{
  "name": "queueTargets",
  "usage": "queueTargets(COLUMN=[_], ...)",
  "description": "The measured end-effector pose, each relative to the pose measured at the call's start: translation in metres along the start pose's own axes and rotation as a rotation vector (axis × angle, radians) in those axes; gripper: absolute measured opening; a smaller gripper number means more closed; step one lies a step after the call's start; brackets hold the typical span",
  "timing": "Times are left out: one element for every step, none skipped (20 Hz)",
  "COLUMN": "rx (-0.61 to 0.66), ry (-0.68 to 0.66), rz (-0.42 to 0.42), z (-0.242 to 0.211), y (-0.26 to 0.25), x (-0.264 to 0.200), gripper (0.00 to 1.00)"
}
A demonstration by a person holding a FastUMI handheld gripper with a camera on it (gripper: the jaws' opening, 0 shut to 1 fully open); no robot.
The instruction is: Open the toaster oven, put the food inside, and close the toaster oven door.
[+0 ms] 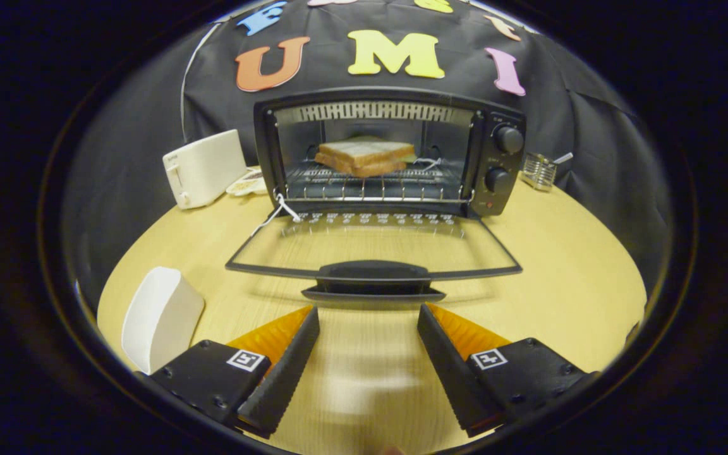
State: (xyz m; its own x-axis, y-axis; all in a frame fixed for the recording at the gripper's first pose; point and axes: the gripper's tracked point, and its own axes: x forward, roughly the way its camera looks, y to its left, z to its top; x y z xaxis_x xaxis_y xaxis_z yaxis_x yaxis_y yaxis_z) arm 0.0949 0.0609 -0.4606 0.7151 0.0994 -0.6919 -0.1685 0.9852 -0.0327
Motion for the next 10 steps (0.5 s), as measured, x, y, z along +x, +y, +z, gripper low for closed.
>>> queueTargets(rx=[0.001, 0.015, 0.016, 0.011, 0.013, 0.016, 0.024, 0.036, 0.050, 0.063], ry=[-0.025, -0.010, -0.021, -0.014, -0.016, -0.015, -0.014, -0.014, -0.015, -0.017], rz=[-0.006, -0.020, -0.029, -0.038, -0.042, -0.042, -0.038, -0.032, -0.027, -0.023], z=[0.0085, 0.0046, 0.0087, 0.0045, 0.0050, 0.0051, 0.0064, 0.0071, 0.0089, 0.0102], y=[-0.0032, -0.0033, -0.0032, -0.0036, -0.0030, -0.0028, -0.0025, -0.0022, -0.0018, -0.0021], x=[0.0048, 0.0077, 0.0056, 0.0075, 0.0078, 0.0069, 0.0063, 0.0047, 0.0027, -0.0013], gripper=[1.00, 1.00, 1.00, 1.00, 1.00, 1.00, 1.00, 1.00, 1.00, 1.00])
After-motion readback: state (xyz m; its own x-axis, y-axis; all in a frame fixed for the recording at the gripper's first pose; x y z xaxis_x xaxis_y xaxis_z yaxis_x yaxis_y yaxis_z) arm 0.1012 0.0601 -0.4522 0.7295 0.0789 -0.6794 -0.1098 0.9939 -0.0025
